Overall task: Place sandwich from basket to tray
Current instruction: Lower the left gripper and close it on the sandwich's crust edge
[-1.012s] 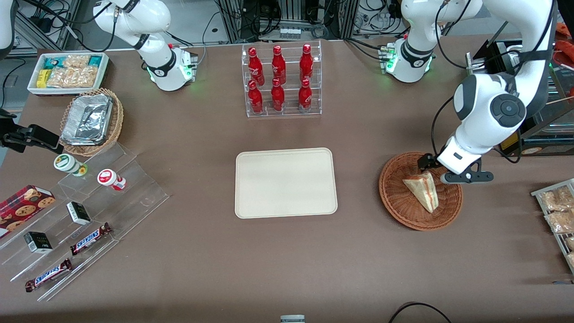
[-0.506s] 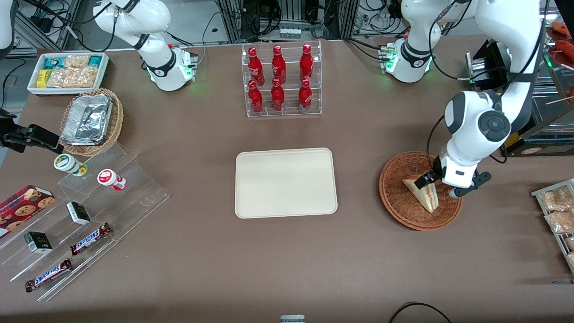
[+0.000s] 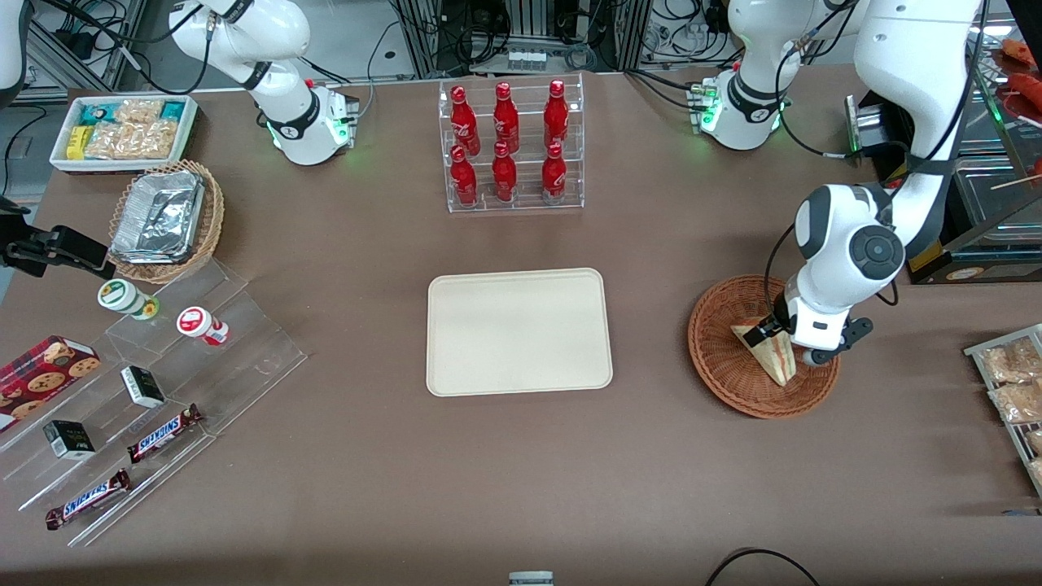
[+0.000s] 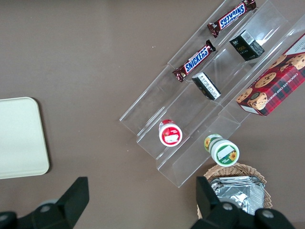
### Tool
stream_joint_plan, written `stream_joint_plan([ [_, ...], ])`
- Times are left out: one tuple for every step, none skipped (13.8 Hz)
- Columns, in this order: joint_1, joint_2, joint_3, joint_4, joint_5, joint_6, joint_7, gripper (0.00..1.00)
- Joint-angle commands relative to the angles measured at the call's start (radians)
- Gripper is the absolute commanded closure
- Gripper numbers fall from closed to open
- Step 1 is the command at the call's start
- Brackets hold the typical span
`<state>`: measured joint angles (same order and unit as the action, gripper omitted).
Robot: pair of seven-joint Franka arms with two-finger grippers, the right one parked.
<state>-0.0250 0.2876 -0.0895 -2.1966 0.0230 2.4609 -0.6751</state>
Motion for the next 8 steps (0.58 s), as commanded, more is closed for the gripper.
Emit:
stream_joint_plan([
  [0.002,-0.002,-0.001,0.001,0.002,0.007,-0.005,1.00],
  [0.002,-0.005,-0.001,0.005,0.005,-0.002,0.000,1.00],
  [0.000,-0.011,-0.001,0.011,0.008,-0.014,0.000,1.00],
  [-0.001,-0.018,-0.002,0.032,0.009,-0.048,0.005,1.00],
  [-0.007,-0.024,-0.004,0.069,0.009,-0.119,0.015,1.00],
  [-0.015,-0.025,-0.010,0.105,0.011,-0.176,0.015,1.00],
  [-0.030,-0.025,-0.013,0.142,0.011,-0.219,0.015,1.00],
  [-0.067,-0.022,-0.015,0.187,0.011,-0.276,0.015,1.00],
])
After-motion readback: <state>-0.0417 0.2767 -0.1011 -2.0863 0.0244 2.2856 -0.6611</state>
